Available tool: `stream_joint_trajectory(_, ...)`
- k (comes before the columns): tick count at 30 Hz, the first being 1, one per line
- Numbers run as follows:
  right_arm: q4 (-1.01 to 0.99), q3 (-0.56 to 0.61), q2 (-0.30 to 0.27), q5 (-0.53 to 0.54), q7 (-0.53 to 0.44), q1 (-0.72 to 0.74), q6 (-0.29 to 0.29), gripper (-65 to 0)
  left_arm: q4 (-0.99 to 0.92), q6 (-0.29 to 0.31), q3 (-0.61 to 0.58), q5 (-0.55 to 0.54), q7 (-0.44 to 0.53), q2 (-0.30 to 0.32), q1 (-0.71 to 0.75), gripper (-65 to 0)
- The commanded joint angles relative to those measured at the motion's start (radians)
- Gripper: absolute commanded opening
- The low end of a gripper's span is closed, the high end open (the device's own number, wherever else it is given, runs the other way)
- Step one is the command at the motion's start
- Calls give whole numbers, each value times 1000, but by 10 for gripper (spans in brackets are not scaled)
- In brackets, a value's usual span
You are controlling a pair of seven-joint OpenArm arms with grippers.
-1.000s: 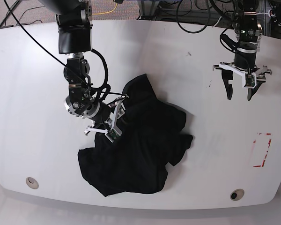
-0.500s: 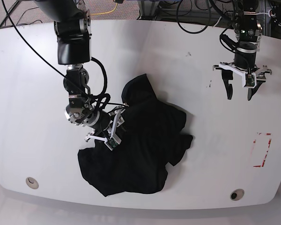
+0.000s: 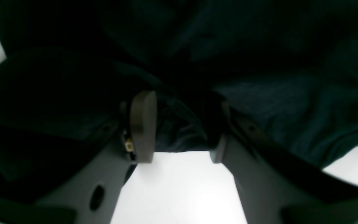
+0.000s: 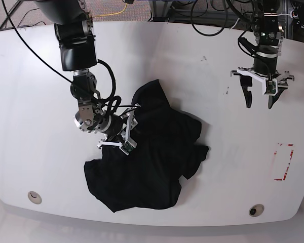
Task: Layout the t-shirt on the table in an organized manner, then fold the t-shirt properly
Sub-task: 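Lower the right gripper onto the shirt edge and pinch it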
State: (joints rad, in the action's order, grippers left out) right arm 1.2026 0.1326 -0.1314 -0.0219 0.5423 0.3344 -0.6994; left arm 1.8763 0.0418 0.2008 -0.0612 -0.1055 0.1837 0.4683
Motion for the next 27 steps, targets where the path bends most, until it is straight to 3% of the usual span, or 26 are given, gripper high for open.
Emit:
stream_joint_trajectory(1,15,-3,-9,9,-18,19,1,-395,18,-6,6,2,28,9,-3,-282)
stream_joint_trajectory(27,15,-3,-23,6,-17,-5,1,-401,16,-6,4,4,28,9,-4,-282)
